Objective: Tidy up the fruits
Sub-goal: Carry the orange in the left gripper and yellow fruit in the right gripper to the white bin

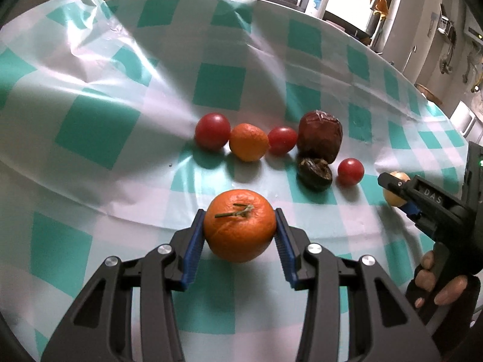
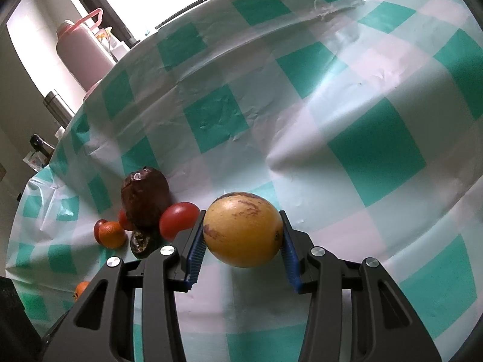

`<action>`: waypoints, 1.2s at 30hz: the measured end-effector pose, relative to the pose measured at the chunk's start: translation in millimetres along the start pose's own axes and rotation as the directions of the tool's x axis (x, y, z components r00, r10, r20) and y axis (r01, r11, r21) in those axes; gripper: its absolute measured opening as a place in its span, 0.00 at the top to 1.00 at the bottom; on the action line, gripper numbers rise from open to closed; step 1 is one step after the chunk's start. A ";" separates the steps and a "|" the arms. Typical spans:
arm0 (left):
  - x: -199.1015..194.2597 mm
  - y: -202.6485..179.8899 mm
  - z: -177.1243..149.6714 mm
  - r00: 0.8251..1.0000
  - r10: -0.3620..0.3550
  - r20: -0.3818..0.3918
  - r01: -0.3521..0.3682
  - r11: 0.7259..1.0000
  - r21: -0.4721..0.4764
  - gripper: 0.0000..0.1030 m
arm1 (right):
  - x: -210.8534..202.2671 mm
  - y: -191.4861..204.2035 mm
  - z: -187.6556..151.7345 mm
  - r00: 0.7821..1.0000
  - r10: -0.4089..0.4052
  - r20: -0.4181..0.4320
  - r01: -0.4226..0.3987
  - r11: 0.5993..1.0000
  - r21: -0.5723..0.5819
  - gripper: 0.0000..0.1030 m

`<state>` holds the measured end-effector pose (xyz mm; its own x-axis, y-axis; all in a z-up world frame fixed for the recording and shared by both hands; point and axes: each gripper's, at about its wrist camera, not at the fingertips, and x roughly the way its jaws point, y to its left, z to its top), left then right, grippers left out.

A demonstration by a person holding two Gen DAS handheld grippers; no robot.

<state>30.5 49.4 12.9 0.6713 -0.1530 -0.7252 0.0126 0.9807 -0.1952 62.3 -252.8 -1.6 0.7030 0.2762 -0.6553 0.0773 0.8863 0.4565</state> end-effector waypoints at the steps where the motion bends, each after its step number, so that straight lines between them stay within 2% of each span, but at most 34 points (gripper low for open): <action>1: -0.2 1.1 0.2 1.000 -0.001 -0.001 0.001 1.000 -0.003 0.57 | 0.0 -0.3 0.2 1.000 0.001 0.000 -0.001 1.000 0.002 0.56; 9: -2.8 5.6 0.4 0.999 0.024 0.023 -0.024 0.999 -0.021 0.57 | -3.1 -4.6 2.2 1.000 0.000 0.020 -0.001 1.000 0.030 0.56; 12: -7.4 6.3 -0.2 0.997 0.040 0.059 -0.039 0.999 -0.022 0.57 | -4.2 -5.5 2.3 1.000 0.012 0.018 -0.012 1.000 0.029 0.56; 16: -26.7 12.6 -6.8 0.990 0.073 0.119 -0.066 0.996 -0.062 0.57 | -8.3 -5.6 0.2 0.995 0.102 -0.019 -0.102 0.995 0.020 0.56; 19: -49.5 16.9 -18.5 0.989 0.057 0.137 -0.044 0.994 -0.100 0.57 | -26.6 -11.1 -12.5 0.992 0.122 -0.031 -0.120 0.991 0.055 0.56; 23: -75.2 7.9 -42.8 0.986 0.067 0.152 -0.061 0.997 -0.047 0.57 | -72.6 -2.3 -52.7 0.989 0.142 -0.037 -0.142 0.990 -0.018 0.56; 29: -89.7 -18.7 -81.9 0.993 0.039 0.112 -0.042 0.999 0.032 0.57 | -132.4 -5.1 -97.0 0.991 0.125 -0.038 -0.128 0.983 -0.129 0.56; 36: -112.5 -69.3 -109.8 0.993 -0.014 0.121 -0.005 0.988 0.156 0.57 | -195.9 -34.9 -117.5 0.991 0.129 0.035 -0.121 0.978 -0.170 0.56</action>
<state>-127.3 -14.8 35.6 0.7560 -0.1513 -0.6369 0.1252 0.9884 -0.0862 -161.2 -294.2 40.1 0.7314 0.3748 -0.5697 -0.1296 0.8966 0.4234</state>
